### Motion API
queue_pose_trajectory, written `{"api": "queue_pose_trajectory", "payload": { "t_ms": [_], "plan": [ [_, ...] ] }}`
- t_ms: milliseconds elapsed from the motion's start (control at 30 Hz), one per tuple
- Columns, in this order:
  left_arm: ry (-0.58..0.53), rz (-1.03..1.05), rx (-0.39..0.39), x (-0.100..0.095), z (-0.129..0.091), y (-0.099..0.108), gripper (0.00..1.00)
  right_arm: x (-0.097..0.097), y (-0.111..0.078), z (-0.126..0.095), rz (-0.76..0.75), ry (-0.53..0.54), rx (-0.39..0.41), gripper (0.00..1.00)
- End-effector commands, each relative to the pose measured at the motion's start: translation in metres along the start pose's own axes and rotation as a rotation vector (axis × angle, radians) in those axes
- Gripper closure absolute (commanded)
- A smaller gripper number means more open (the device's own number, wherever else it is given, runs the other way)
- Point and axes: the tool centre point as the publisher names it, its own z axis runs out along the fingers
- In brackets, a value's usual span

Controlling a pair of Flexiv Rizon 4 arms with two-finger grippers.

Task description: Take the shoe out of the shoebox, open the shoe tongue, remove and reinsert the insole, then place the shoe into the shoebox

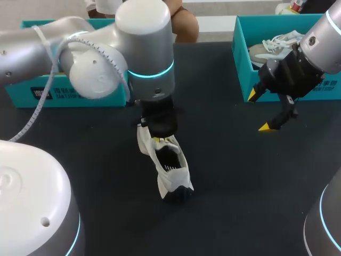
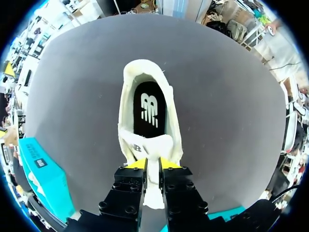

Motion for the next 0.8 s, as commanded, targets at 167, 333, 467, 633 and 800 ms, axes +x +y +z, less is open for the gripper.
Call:
{"api": "queue_pose_trajectory", "payload": {
  "t_ms": [167,333,467,633,800],
  "plan": [
    [0.012,0.019,0.016,0.008,0.012,-0.012,0.87,0.000,0.000,0.001,0.000,-0.001,0.001,0.00],
    [0.010,0.037,0.015,0.007,0.011,-0.019,0.87,0.000,0.000,0.001,0.000,-0.001,0.001,0.00],
    [-0.007,0.044,0.013,0.002,0.004,-0.020,0.85,0.000,0.000,0.001,0.000,-0.001,0.001,0.00],
    [-0.005,0.033,0.040,0.000,0.015,-0.026,0.77,0.000,0.000,0.001,0.000,-0.001,0.001,0.00],
    [0.023,0.033,0.051,0.001,0.030,-0.032,0.79,0.000,0.000,0.001,0.000,-0.001,0.001,0.00]
  ]
}}
